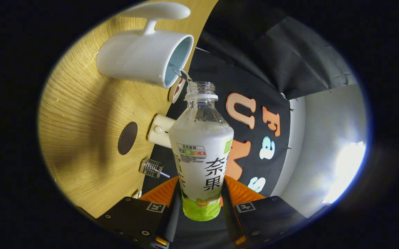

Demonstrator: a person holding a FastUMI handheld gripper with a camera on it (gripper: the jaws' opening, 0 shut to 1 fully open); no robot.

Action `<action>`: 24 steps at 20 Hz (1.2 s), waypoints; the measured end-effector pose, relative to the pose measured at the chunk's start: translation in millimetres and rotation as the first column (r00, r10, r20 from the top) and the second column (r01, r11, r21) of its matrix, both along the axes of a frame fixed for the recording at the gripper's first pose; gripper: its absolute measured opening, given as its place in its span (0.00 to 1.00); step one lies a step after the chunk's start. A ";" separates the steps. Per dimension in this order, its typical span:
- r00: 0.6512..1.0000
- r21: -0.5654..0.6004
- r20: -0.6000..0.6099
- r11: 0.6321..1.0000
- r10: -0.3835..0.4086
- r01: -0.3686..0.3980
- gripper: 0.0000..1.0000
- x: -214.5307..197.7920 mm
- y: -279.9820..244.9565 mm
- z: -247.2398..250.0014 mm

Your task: Take the bottle from table, then pour the juice into the cup, finally place the bottle on the coaster

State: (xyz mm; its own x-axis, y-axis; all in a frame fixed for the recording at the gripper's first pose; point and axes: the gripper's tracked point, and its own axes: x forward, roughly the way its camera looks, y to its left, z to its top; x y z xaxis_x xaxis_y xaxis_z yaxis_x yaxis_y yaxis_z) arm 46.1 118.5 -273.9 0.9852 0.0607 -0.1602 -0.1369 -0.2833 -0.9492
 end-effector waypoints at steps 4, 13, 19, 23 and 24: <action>1.000 -0.025 0.008 0.999 0.027 -0.027 0.58 3.3 6.1 7.1; 0.996 -0.085 0.018 0.993 0.085 -0.084 0.58 4.4 13.7 11.9; 0.993 -0.124 0.003 0.986 0.116 -0.115 0.58 3.4 19.8 11.5; 0.991 -0.139 0.006 0.981 0.135 -0.133 0.58 12.5 21.3 13.9; 0.990 -0.147 0.010 0.979 0.143 -0.140 0.58 14.8 22.9 16.8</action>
